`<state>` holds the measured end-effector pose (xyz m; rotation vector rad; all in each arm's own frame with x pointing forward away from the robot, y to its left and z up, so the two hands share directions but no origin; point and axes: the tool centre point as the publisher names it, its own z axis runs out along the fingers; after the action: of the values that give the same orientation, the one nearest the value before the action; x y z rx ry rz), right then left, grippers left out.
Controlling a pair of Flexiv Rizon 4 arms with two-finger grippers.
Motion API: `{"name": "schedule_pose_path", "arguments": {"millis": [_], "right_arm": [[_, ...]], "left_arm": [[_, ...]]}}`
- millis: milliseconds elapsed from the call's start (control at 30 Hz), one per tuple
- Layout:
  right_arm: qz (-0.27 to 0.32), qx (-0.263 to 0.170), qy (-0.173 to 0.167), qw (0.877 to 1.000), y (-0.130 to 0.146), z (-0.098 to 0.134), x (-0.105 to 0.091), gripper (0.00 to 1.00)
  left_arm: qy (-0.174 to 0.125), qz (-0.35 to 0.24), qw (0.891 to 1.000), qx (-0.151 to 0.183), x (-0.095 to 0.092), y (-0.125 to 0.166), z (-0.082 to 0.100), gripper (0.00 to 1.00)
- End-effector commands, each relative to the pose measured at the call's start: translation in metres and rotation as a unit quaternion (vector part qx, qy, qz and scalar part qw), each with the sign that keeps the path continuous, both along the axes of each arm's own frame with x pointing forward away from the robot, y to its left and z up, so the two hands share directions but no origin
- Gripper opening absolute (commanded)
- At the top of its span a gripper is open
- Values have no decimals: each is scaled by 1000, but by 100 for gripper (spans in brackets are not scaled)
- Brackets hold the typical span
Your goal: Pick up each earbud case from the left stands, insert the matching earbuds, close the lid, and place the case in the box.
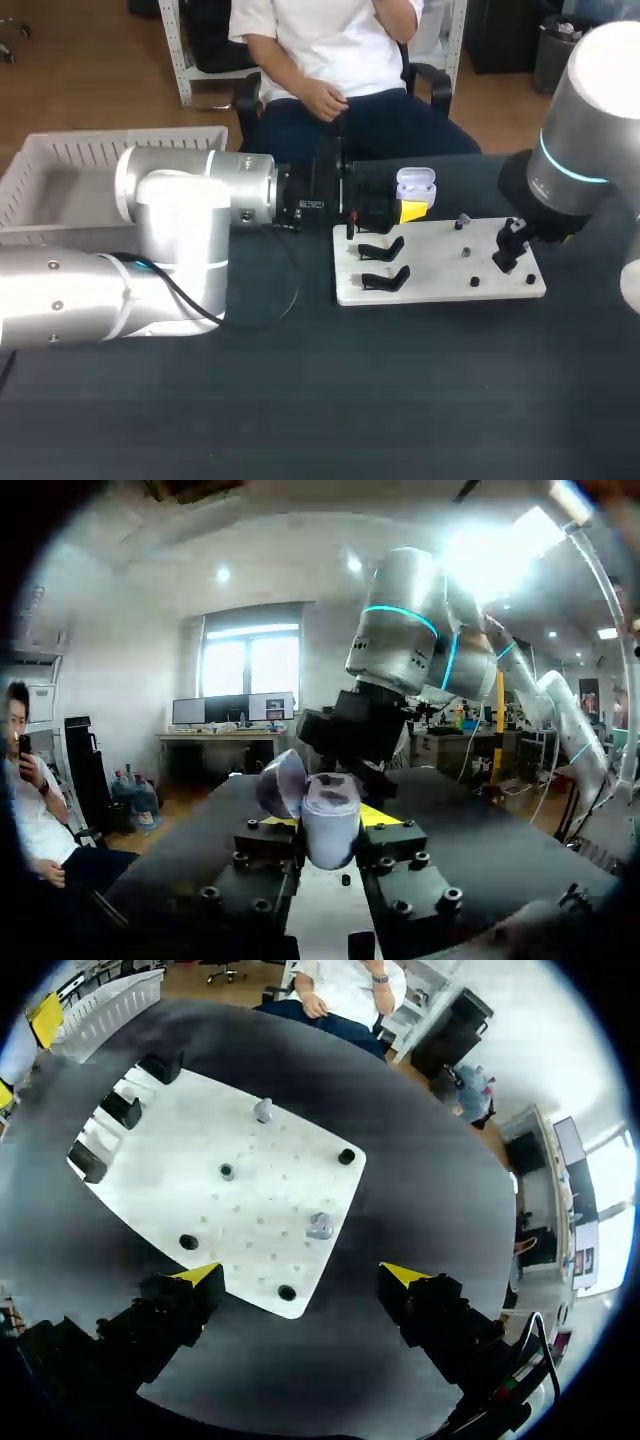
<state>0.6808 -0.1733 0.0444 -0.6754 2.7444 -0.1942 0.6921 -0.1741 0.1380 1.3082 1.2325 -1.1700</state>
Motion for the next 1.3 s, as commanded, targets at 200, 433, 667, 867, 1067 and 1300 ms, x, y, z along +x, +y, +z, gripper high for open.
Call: {"name": "schedule_pose_path", "arguments": {"millis": [200, 433, 667, 867, 1067, 1300], "right_arm": [[5, -3, 20, 1000, 1, -13, 15, 96], [-3, -5, 27, 1000, 0, -15, 19, 65], [0, -8, 31, 999, -1, -17, 23, 47], [2, -9, 34, 999, -3, -18, 23, 41], [3, -13, 36, 999, -4, -18, 26, 30], [-1, -13, 38, 999, -4, -18, 28, 33]], "left_arm": [[-2, 3, 1000, -2, -1, 0, -1, 0], [-2, 3, 1000, -2, -1, 0, -1, 0], [-2, 3, 1000, -2, -1, 0, -1, 0], [-2, 3, 1000, -2, -1, 0, -1, 0], [-2, 3, 1000, -2, -1, 0, -1, 0], [-2, 3, 1000, -2, -1, 0, -1, 0]]}}
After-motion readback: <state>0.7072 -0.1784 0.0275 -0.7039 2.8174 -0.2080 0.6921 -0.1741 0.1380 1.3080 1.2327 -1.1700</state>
